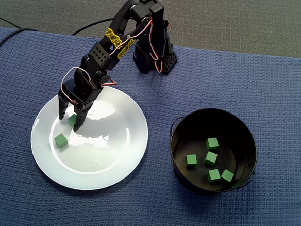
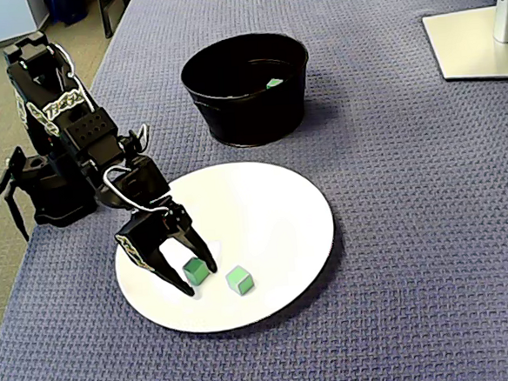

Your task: Pick up the items on the white plate and put them in the black container.

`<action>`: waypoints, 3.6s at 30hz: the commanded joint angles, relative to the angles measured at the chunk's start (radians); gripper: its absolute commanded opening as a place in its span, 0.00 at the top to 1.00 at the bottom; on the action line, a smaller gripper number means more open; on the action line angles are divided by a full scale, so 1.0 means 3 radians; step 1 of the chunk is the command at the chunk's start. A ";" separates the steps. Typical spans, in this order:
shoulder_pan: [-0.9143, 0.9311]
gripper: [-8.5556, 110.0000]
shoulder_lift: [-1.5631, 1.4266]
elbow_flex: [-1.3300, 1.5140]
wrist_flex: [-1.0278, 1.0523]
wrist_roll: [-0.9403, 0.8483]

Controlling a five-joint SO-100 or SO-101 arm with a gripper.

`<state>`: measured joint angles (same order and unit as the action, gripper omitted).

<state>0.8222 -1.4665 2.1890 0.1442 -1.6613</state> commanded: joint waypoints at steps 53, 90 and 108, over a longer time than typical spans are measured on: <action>-0.2112 0.93 -0.0470 -0.4643 0.4975 0.4576; -0.4188 0.50 0.0159 -0.3180 0.3411 0.6453; -0.1089 0.53 0.0015 -0.5497 0.4899 0.3855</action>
<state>0.2623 -1.5125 0.5706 1.6490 -0.3789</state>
